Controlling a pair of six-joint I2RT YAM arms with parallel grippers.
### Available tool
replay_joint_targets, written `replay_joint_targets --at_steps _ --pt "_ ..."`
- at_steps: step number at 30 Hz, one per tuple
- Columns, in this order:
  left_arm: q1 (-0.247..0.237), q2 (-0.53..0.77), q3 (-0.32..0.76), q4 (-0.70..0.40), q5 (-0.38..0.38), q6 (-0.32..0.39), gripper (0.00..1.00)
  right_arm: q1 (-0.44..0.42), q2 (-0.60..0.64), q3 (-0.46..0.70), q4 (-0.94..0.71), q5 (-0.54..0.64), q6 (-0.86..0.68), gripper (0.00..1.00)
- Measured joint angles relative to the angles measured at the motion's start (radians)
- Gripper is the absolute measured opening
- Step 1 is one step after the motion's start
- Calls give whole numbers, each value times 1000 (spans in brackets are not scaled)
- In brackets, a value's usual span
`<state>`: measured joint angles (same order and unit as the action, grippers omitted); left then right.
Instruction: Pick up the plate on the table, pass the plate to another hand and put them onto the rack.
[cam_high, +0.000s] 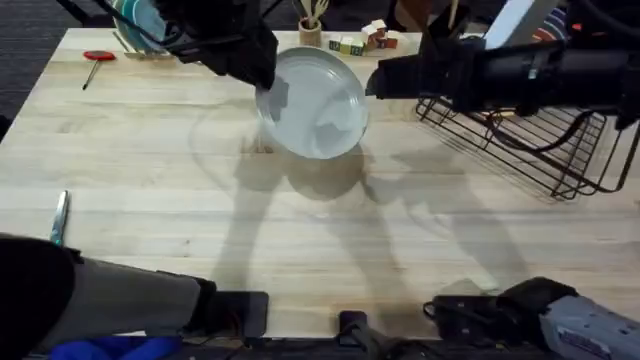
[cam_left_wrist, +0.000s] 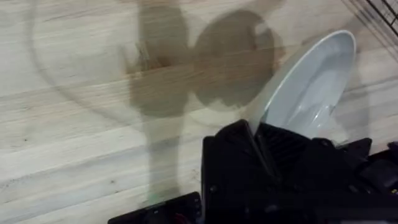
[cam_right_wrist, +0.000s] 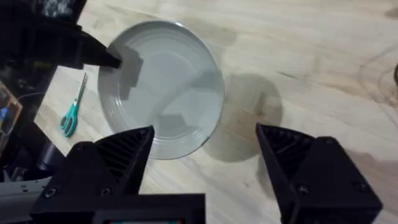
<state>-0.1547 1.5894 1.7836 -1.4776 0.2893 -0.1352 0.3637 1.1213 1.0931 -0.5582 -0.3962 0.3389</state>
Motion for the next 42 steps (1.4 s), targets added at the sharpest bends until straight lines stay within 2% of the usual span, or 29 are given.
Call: replay_joint_targets --at_steps 9,26,42 --pt "0 0 0 0 3 0 44 0 81 0 -3 0 102 993" --pt "0 0 0 0 3 0 44 0 206 0 4 0 126 993" --pt "0 0 0 0 3 0 44 40 221 0 49 0 126 970"
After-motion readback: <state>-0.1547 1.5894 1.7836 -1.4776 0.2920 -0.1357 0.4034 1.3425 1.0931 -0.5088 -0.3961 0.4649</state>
